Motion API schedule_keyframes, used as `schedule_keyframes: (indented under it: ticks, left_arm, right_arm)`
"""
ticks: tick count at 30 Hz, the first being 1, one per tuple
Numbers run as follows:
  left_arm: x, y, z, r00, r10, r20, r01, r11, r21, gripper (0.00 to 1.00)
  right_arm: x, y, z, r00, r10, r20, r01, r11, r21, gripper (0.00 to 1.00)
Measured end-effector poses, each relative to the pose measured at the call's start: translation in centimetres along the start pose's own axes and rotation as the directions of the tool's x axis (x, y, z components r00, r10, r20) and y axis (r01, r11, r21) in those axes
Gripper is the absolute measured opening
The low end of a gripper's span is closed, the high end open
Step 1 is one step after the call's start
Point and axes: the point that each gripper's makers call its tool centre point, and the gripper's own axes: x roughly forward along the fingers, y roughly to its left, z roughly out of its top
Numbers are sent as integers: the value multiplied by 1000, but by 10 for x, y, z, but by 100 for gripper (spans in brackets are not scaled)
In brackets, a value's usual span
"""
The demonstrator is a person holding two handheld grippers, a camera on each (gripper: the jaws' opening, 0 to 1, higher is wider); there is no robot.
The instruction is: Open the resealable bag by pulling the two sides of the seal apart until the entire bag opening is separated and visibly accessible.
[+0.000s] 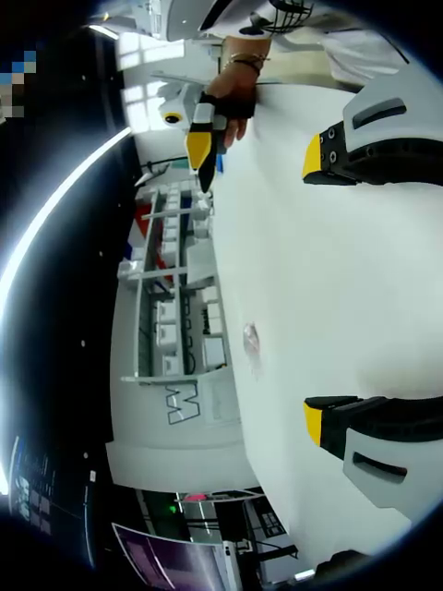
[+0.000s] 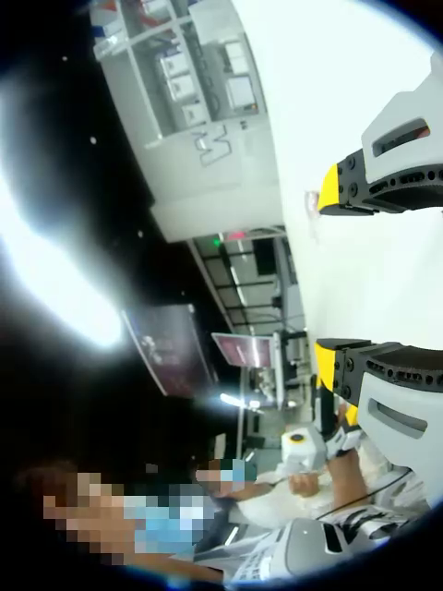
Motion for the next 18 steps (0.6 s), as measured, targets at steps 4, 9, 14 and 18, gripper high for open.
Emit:
schedule_keyframes:
  ticks: [4,9,14,18]
  left_arm:
    - [0,0,0,1000,0,0,0,1000,0,94]
    - [0,0,0,1000,0,-1,0,1000,0,94]
    - [0,0,0,1000,0,-1,0,1000,-1,94]
    - [-1,0,1,1000,-2,2,2,1000,-7,94]
  right_arm:
    - [0,0,0,1000,0,0,0,1000,0,53]
    - [0,1,0,1000,0,-1,0,1000,-3,53]
    - [0,1,-1,1000,-3,-5,3,1000,-13,53]
    - [0,-1,-1,1000,-14,-7,14,1000,-20,53]
